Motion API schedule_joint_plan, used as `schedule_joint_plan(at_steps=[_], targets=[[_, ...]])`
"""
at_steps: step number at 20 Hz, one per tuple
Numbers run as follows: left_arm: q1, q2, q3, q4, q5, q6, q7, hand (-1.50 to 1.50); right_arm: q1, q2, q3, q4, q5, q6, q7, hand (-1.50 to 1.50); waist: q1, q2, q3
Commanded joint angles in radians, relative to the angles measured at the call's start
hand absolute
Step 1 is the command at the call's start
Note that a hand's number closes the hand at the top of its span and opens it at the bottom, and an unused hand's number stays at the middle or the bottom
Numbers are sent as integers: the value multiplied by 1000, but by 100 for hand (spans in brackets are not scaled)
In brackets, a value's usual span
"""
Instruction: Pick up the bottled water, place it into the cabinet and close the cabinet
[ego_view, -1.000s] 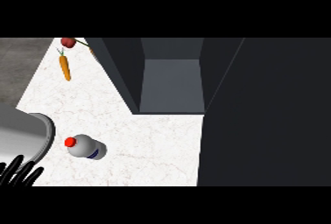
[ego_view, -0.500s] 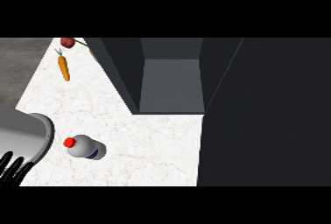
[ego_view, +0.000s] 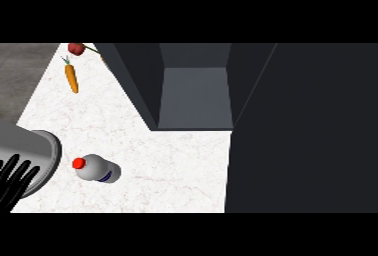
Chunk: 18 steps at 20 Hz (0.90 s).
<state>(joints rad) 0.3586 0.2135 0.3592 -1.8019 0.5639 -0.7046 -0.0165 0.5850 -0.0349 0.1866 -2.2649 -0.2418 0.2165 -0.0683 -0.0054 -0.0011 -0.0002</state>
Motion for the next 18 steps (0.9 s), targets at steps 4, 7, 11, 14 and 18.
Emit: schedule_joint_plan(at_steps=[4, 7, 11, 14, 18], targets=[[-144, -19, 0, 184, -172, -5, -84, -150, 15, 33, 109, 19, 96, -36, -43, -150, 0, 1, 0], [-152, 19, 29, 204, -204, -40, -115, -150, -19, 7, 32, 20, 17, -20, 2, -150, 3, 1, 0], [-270, 10, 19, 461, -365, -30, -253, -150, 47, -36, 9, 5, -9, 40, -61, -150, -7, 2, -1], [-277, 9, 7, 539, -376, -43, -280, -150, 108, -49, 7, -25, -28, 52, -77, -150, -8, 1, 0], [-375, 36, 28, 711, -409, -4, -323, -150, 91, -29, 51, -86, -15, 12, -19, -150, -7, 2, -1]])
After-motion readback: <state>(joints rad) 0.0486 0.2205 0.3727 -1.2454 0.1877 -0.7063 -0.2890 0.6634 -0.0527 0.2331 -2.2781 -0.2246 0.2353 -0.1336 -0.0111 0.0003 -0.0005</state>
